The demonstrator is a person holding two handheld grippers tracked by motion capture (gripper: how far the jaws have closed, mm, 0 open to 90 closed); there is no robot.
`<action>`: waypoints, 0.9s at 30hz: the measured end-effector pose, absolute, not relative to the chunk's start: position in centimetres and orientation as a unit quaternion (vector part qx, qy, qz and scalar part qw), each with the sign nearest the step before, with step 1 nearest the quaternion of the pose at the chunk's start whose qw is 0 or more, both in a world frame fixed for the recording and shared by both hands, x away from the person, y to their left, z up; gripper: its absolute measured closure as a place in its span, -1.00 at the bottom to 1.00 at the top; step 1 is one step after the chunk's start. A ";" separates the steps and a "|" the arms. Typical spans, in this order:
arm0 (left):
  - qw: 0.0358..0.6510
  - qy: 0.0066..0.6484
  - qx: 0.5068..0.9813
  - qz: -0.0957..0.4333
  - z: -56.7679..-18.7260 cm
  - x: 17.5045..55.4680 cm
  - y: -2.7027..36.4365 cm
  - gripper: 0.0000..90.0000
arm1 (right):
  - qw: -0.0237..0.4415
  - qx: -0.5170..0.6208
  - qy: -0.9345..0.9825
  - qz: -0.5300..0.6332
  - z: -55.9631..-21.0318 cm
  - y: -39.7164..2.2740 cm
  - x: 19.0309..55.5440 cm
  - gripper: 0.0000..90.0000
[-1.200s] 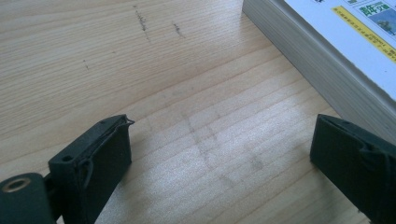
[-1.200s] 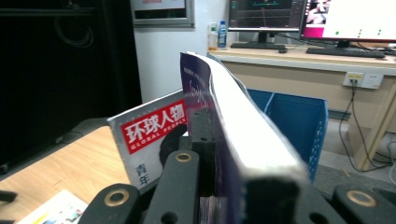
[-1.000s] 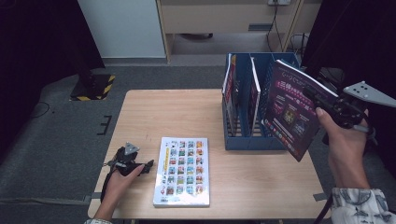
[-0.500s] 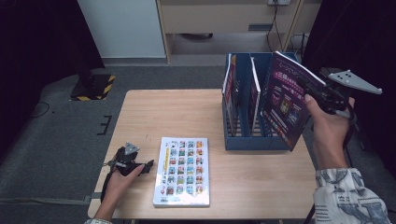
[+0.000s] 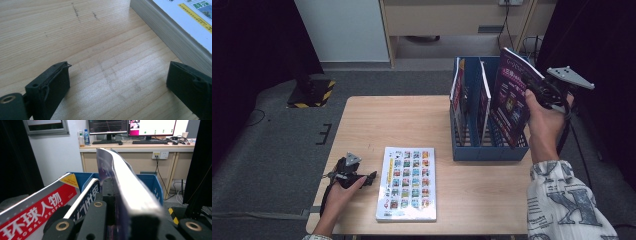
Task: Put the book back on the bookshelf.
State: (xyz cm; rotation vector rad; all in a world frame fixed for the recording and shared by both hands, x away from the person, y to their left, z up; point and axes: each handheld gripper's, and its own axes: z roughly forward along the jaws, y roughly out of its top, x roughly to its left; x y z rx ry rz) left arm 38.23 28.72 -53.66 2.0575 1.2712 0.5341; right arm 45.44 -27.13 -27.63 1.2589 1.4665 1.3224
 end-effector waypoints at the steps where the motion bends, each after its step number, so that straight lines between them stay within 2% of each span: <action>1: 0.326 0.485 0.785 0.204 -53.7 38.2 28.7 -0.92 | 0.390 0.497 0.575 0.519 -27.7 -27.0 45.7 0.87; 27: 0.326 0.485 0.785 0.204 -53.7 38.2 28.7 -0.92 | 0.413 0.513 0.551 0.513 -30.7 -24.4 49.7 0.87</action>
